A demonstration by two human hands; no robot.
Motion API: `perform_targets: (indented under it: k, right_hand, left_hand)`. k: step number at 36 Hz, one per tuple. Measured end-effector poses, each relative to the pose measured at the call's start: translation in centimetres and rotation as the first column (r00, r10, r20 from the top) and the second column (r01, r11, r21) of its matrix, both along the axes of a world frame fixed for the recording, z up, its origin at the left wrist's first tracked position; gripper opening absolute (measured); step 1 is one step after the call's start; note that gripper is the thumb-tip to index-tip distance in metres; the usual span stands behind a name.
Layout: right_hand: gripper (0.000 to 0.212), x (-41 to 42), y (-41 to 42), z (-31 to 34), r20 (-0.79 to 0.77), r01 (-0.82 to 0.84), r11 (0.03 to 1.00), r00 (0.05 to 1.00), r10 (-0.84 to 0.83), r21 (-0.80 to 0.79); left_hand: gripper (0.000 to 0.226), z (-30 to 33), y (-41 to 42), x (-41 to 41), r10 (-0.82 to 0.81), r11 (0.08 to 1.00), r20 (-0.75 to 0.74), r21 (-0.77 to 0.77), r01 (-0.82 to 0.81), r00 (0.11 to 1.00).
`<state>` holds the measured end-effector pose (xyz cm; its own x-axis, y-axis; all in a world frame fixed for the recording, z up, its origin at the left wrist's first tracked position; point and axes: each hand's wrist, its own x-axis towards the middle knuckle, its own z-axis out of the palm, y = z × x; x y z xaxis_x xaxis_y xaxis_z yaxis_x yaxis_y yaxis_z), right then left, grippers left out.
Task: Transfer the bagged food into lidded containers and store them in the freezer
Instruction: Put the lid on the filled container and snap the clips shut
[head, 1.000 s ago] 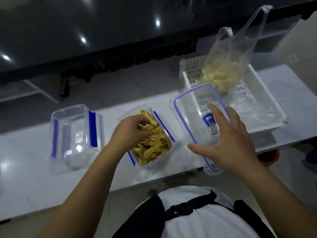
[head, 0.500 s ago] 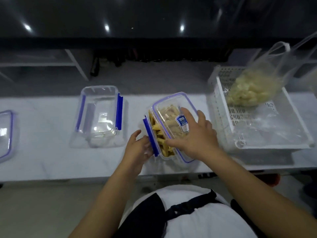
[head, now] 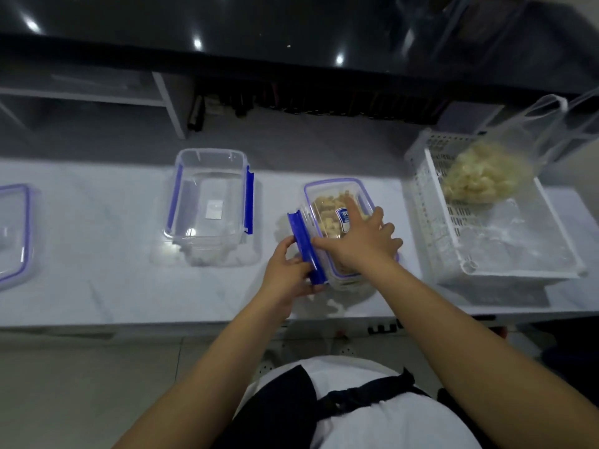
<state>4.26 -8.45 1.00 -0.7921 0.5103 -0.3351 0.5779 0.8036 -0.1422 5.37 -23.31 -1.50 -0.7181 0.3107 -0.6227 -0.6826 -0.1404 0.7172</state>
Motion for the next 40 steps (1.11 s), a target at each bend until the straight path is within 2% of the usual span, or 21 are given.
perform_targets:
  k: [15, 26, 32, 36, 40]
  right_hand:
    - [0.118, 4.3, -0.6, 0.4, 0.037, -0.019, 1.000, 0.999, 0.019, 0.000]
    - [0.111, 1.3, -2.1, 0.5, 0.041, 0.031, 0.999, 0.999, -0.030, -0.023]
    - [0.108, 2.6, -1.7, 0.6, 0.059, -0.025, 1.000, 0.998, 0.026, -0.012]
    - [0.099, 2.9, -0.8, 1.6, 0.069, -0.060, 0.993, 0.995, 0.068, -0.102]
    - [0.098, 3.0, 0.8, 3.0, 0.120, -0.231, 0.957, 0.960, 0.254, -0.176]
  left_hand:
    - [0.060, -1.0, -1.2, 0.2, -0.091, 0.995, -0.098, -0.058, 0.086, 0.991]
    - [0.066, -1.1, -1.8, 0.5, -0.083, 0.996, -0.091, -0.032, 0.081, 0.992]
    - [0.067, -0.9, -2.1, 0.8, -0.052, 0.998, -0.062, 0.017, 0.053, 0.997]
    - [0.067, -0.9, -2.6, 0.8, -0.064, 0.998, -0.052, -0.003, 0.064, 0.997]
    - [0.071, -0.8, -3.7, 0.2, -0.117, 0.992, -0.077, -0.062, 0.113, 0.990]
